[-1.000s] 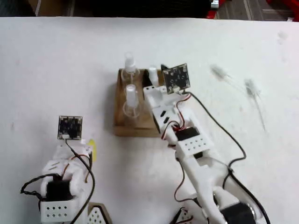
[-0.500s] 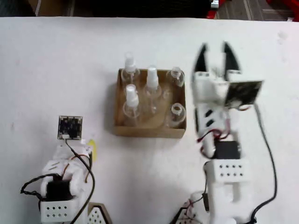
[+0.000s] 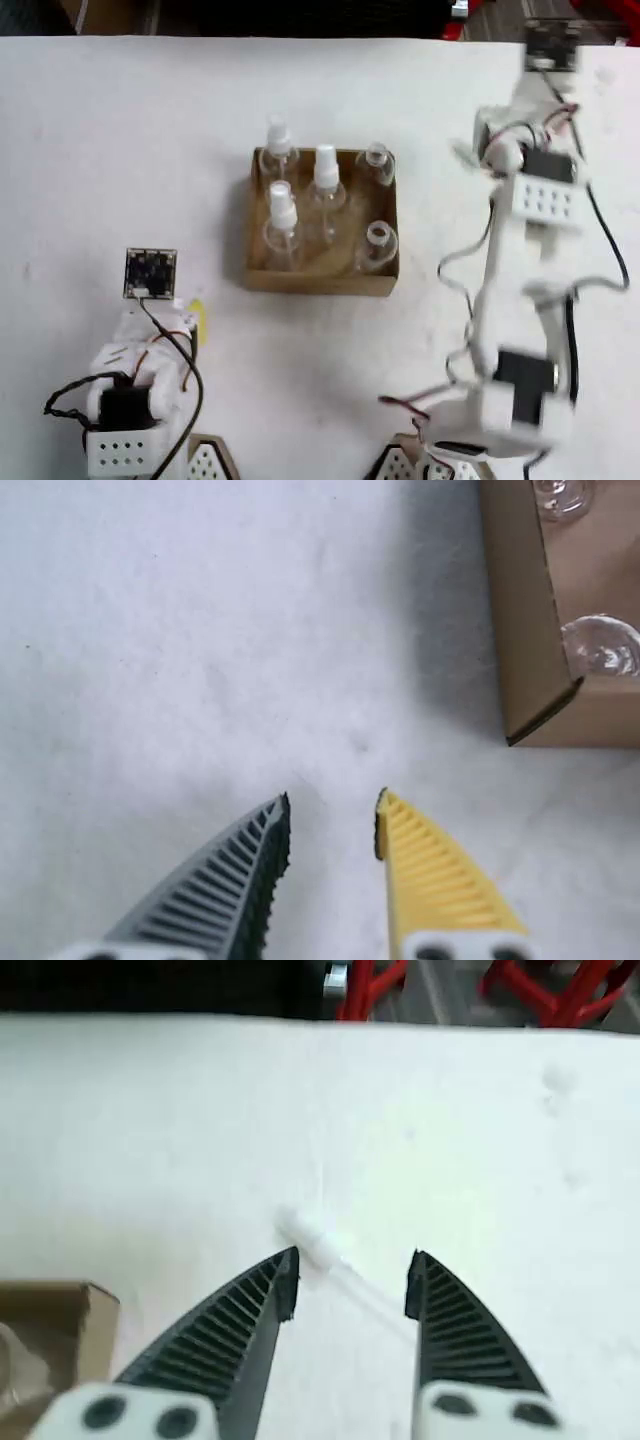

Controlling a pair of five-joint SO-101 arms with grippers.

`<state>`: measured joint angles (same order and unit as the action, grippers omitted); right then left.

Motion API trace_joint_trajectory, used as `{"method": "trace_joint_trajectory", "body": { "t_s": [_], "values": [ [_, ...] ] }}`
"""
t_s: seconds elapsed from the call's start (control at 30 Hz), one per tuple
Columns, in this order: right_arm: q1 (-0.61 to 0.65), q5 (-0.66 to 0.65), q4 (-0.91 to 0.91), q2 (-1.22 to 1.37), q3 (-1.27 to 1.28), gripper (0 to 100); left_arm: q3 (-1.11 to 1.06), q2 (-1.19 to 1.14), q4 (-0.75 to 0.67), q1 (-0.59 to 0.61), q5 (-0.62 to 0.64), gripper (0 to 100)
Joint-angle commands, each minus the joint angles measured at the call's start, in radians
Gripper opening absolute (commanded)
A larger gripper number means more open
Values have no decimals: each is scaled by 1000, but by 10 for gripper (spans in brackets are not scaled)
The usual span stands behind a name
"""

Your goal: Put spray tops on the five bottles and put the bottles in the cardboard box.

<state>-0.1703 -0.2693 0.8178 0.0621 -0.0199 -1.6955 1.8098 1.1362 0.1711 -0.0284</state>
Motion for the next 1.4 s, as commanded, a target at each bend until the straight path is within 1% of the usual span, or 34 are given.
{"method": "trace_joint_trajectory", "body": {
  "t_s": [0.0, 0.07, 0.1, 0.2, 0.4, 0.63, 0.77, 0.87, 1.0, 1.1, 1.2, 1.27, 1.37],
  "values": [
    [-16, -247, 79, 223, -247, 155, 3, 10, 5, 5, -11, 135],
    [-18, -377, 85, 337, -342, 152, 3, 10, 5, 5, -11, 135],
    [-16, -414, 101, 387, -384, 152, 3, 10, 5, 5, -11, 135],
    [-10, -446, 151, 532, -519, 155, 3, 10, 5, 5, -11, 135],
    [-18, -473, 162, 805, -786, 155, 3, 10, 5, 5, -11, 135],
    [-18, -588, 160, 1072, -1079, 155, 3, 10, 5, 5, -11, 135],
    [-25, -661, 179, 1196, -1204, 152, 3, 10, 5, 5, -11, 135],
    [-30, -703, 272, 1244, -1298, 135, 3, 10, 0, 5, -11, 135],
    [-25, -773, 406, 1268, -1416, 15, 3, 10, -2, 5, -11, 135],
    [-24, -775, 519, 1264, -1490, 32, 3, 10, -2, 5, -11, 135],
    [-18, -773, 650, 1262, -1574, 14, 3, 10, -2, 5, -11, 135],
    [-15, -749, 762, 1262, -1642, 16, 3, 10, -2, 5, -11, 135],
    [4, -718, 901, 1221, -1643, 16, 3, 10, -2, 5, -11, 135]
  ]
}}
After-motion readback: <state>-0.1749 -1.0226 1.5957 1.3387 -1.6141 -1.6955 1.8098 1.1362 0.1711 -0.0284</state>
